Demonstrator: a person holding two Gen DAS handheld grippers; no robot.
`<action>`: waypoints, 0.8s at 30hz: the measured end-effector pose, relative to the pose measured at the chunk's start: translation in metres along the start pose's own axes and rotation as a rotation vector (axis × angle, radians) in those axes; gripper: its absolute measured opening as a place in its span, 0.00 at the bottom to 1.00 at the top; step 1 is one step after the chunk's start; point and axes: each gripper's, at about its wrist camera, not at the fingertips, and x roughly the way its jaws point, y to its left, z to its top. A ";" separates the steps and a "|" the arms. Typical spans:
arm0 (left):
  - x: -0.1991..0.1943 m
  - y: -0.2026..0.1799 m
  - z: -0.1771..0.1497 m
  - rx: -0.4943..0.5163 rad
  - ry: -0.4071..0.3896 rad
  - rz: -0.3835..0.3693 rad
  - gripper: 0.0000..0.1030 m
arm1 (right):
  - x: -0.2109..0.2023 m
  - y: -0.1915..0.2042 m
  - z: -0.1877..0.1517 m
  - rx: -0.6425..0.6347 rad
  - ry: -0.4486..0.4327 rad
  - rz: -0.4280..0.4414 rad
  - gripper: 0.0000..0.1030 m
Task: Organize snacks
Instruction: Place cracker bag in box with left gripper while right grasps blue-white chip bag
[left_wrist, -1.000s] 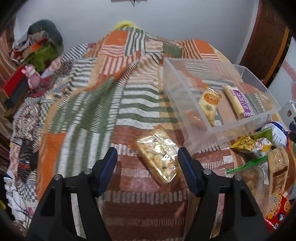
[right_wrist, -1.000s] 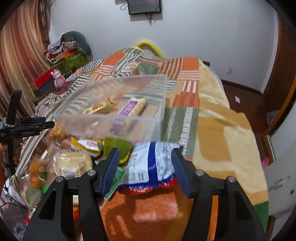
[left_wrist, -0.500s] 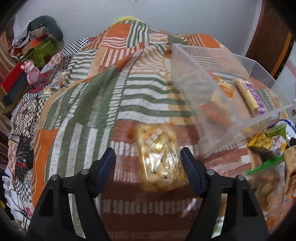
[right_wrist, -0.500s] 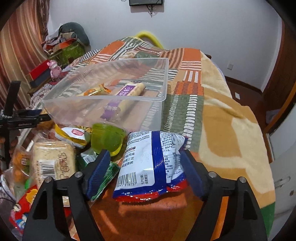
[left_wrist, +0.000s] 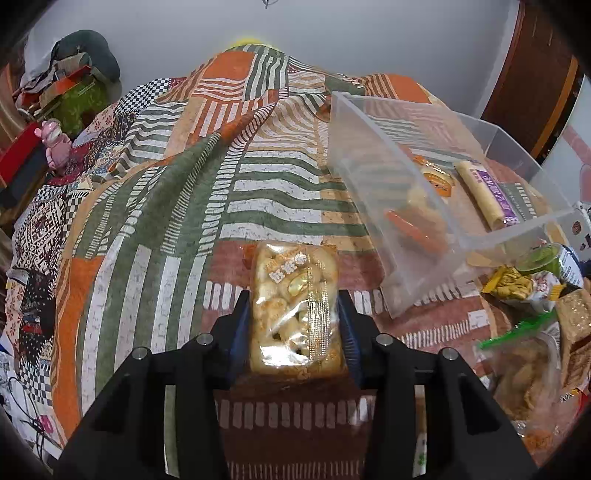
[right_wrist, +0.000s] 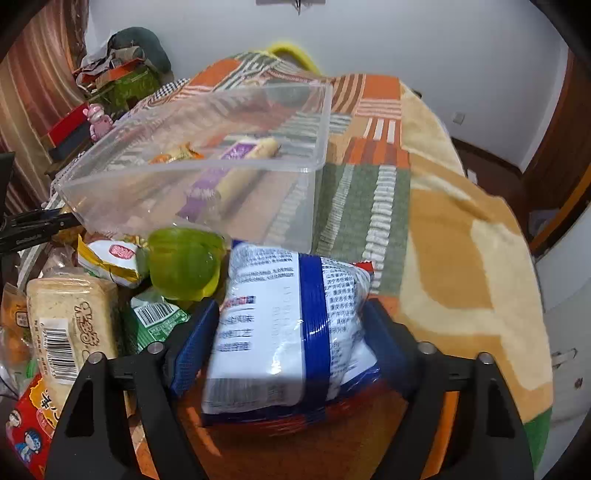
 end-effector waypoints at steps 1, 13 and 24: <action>-0.003 0.001 -0.001 -0.005 -0.002 -0.001 0.43 | -0.001 -0.002 -0.001 0.014 -0.001 -0.001 0.62; -0.068 -0.003 0.008 -0.017 -0.111 -0.019 0.42 | -0.050 -0.012 -0.011 0.052 -0.094 -0.011 0.54; -0.115 -0.044 0.036 0.019 -0.224 -0.099 0.42 | -0.100 -0.006 0.028 0.045 -0.264 -0.015 0.54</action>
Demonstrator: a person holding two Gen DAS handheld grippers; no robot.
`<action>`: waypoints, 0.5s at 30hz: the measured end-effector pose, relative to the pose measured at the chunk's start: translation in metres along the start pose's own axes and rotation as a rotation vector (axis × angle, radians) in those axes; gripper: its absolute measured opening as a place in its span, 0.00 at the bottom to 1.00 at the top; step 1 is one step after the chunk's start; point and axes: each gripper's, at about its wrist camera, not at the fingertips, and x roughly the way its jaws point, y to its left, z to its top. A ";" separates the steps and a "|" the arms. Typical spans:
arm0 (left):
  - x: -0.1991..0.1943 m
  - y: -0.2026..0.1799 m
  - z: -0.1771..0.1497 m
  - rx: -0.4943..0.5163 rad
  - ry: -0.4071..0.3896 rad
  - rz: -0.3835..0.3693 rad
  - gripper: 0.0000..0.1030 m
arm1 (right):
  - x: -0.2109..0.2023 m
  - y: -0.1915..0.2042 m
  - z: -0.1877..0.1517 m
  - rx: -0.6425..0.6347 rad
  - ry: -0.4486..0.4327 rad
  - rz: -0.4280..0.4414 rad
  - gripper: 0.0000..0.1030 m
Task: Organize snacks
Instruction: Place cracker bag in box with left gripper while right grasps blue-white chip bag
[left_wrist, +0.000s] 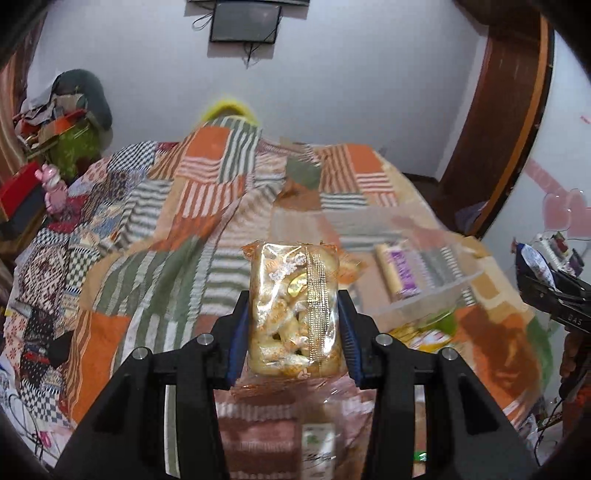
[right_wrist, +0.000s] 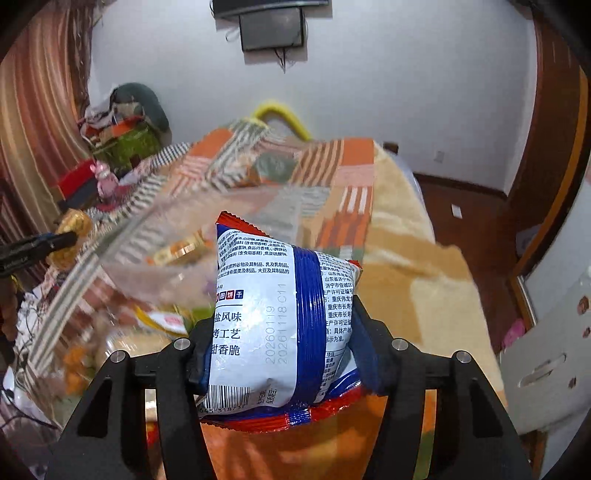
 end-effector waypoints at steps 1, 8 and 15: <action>0.000 -0.003 0.003 0.006 -0.004 -0.004 0.42 | 0.000 0.002 0.006 0.001 -0.015 0.005 0.54; 0.013 -0.029 0.023 0.037 -0.016 -0.043 0.42 | 0.009 0.017 0.028 -0.013 -0.073 0.024 0.54; 0.045 -0.046 0.032 0.058 0.020 -0.062 0.42 | 0.039 0.026 0.039 -0.011 -0.060 0.032 0.54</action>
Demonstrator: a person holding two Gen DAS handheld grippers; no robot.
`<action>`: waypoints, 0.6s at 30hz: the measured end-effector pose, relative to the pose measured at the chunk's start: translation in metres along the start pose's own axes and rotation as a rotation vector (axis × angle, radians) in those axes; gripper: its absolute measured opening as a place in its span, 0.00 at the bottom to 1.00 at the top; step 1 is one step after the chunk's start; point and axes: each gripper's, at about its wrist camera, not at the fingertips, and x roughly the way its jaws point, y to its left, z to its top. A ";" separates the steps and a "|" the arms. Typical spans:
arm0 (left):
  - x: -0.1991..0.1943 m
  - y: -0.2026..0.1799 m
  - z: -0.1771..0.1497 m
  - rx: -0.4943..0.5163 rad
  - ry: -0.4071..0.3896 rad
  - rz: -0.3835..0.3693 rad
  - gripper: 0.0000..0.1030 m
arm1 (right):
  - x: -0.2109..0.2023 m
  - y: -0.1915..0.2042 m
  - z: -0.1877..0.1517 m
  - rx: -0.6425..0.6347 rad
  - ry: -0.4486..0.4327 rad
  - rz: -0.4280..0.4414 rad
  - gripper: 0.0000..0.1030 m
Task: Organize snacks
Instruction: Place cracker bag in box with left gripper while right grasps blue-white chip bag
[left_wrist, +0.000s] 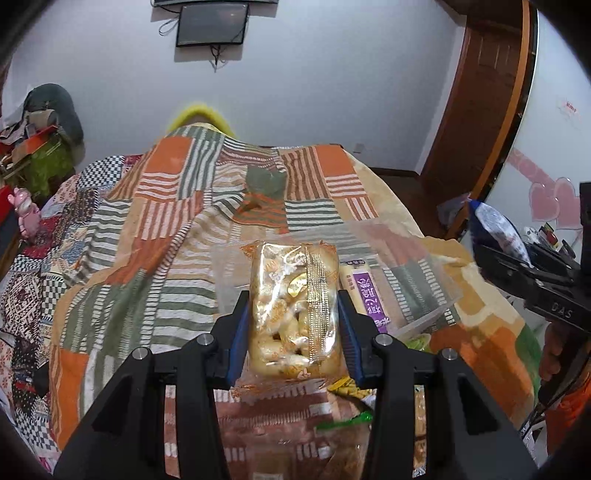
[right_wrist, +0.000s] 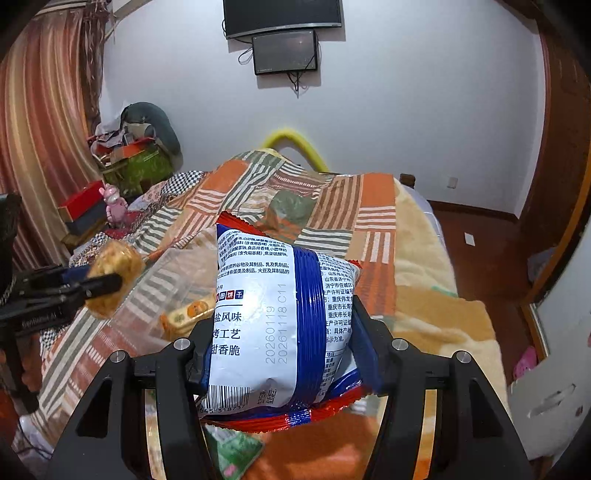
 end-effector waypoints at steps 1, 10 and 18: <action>0.004 -0.001 -0.001 0.001 0.006 -0.004 0.42 | 0.007 0.001 0.001 0.001 0.007 -0.001 0.54; 0.048 -0.018 -0.004 0.040 0.080 -0.038 0.42 | 0.052 0.007 -0.006 0.001 0.084 -0.013 0.54; 0.072 -0.027 -0.007 0.068 0.126 -0.043 0.42 | 0.068 0.008 -0.011 -0.016 0.121 -0.007 0.56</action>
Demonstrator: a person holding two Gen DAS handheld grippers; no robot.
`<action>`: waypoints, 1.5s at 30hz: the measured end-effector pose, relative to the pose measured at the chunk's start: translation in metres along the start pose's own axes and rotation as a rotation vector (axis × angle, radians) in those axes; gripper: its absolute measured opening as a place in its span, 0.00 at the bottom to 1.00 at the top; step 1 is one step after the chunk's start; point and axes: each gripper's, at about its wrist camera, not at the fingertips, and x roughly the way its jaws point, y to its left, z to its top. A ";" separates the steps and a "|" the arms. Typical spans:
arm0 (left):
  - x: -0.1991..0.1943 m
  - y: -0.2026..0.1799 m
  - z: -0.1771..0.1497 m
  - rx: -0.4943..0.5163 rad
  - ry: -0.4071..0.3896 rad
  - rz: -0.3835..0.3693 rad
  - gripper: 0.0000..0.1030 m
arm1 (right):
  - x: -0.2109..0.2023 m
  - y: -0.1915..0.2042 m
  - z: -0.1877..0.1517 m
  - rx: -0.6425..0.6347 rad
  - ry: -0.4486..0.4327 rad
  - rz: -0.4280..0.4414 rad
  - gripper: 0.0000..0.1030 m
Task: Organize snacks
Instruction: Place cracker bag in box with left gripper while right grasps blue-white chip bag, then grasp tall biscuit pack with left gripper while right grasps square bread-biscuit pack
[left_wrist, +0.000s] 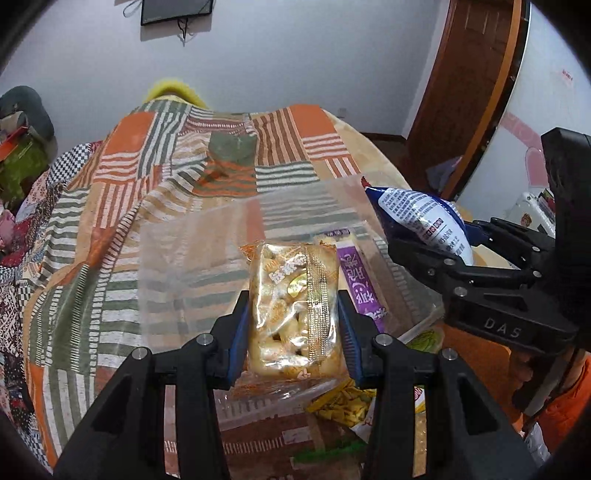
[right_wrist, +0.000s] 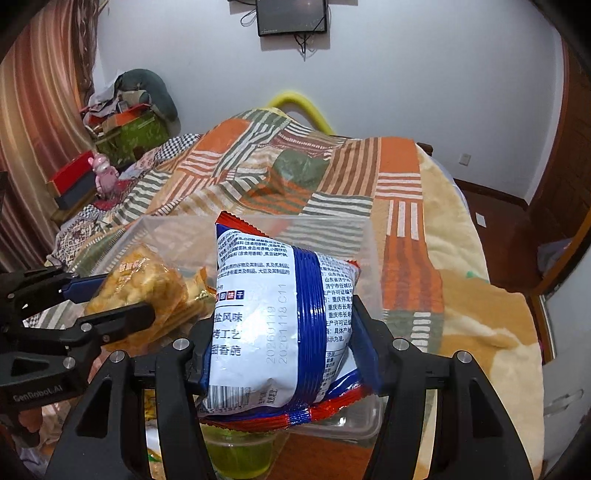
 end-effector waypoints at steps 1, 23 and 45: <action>0.001 -0.001 -0.001 0.002 -0.002 0.004 0.43 | 0.000 -0.001 -0.001 0.007 -0.002 -0.002 0.58; -0.103 0.018 -0.040 -0.033 -0.091 0.085 0.61 | -0.092 0.015 -0.027 -0.047 -0.087 0.050 0.69; -0.080 0.047 -0.162 -0.164 0.111 0.080 0.61 | -0.084 0.048 -0.089 -0.072 0.062 0.131 0.69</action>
